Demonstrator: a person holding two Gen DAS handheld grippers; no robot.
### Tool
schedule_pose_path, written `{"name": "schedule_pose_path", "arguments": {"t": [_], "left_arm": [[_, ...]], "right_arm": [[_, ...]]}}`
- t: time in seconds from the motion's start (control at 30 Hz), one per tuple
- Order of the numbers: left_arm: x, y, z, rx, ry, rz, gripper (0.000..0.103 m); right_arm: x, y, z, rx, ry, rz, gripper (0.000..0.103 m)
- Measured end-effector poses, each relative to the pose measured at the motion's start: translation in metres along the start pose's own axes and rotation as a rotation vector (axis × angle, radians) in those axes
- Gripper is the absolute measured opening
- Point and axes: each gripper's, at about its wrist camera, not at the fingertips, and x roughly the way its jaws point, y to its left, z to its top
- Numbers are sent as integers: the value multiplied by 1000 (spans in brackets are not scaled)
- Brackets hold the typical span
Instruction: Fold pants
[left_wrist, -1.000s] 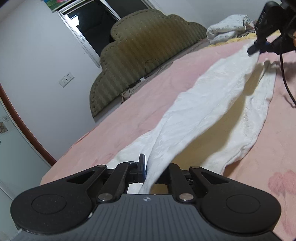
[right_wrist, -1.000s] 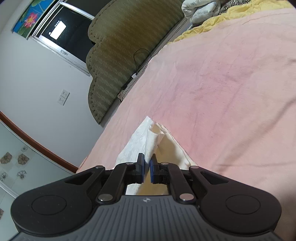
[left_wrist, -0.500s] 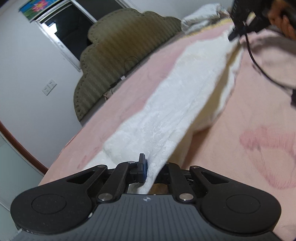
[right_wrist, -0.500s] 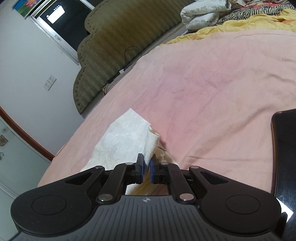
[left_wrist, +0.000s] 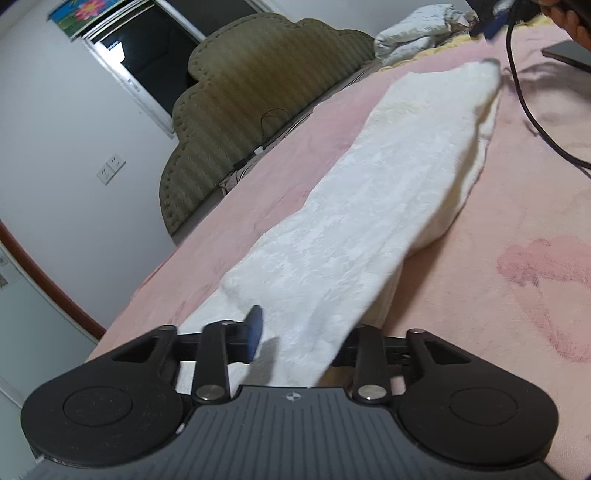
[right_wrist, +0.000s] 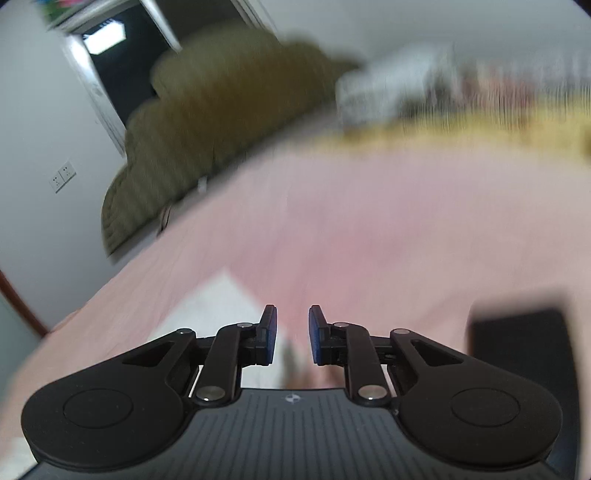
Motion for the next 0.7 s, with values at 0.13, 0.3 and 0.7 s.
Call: {"name": "schedule_pose_path", "arguments": {"t": [0.13, 0.3, 0.7], "left_arm": [[-3, 0, 3, -4, 8, -11, 45], [-19, 4, 0, -1, -1, -47, 54], [-63, 106, -51, -328, 98, 31, 69]], "right_arm": [[42, 50, -2, -107, 177, 262, 21], [127, 76, -21, -191, 363, 256, 22], [61, 198, -60, -403, 330, 638, 25]]}}
